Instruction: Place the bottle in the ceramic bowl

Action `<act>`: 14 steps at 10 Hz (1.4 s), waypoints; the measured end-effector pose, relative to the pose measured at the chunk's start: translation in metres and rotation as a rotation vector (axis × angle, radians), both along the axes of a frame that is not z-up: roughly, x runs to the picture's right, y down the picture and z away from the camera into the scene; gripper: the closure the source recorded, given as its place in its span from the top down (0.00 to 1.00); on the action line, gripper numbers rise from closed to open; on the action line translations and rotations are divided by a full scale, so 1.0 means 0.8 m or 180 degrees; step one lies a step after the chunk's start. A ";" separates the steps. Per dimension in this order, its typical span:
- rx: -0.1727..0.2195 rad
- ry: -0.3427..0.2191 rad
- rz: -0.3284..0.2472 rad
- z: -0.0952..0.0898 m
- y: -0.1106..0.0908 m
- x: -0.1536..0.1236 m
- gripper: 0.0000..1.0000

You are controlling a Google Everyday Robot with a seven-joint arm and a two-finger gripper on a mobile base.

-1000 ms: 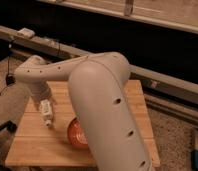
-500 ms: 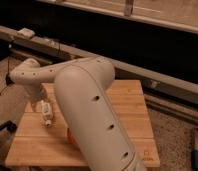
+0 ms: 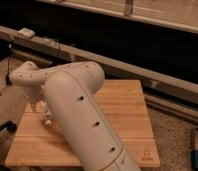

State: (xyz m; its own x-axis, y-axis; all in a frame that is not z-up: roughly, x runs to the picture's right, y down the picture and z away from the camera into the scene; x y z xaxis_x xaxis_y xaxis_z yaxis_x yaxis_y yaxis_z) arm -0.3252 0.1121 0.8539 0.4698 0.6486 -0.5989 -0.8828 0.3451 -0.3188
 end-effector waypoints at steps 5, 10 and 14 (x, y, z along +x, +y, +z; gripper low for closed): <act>-0.0011 0.0113 0.0029 0.025 -0.008 0.012 0.65; -0.0106 0.0111 -0.0034 0.034 0.010 0.013 0.28; -0.0084 0.0020 0.0096 -0.020 -0.016 0.042 0.00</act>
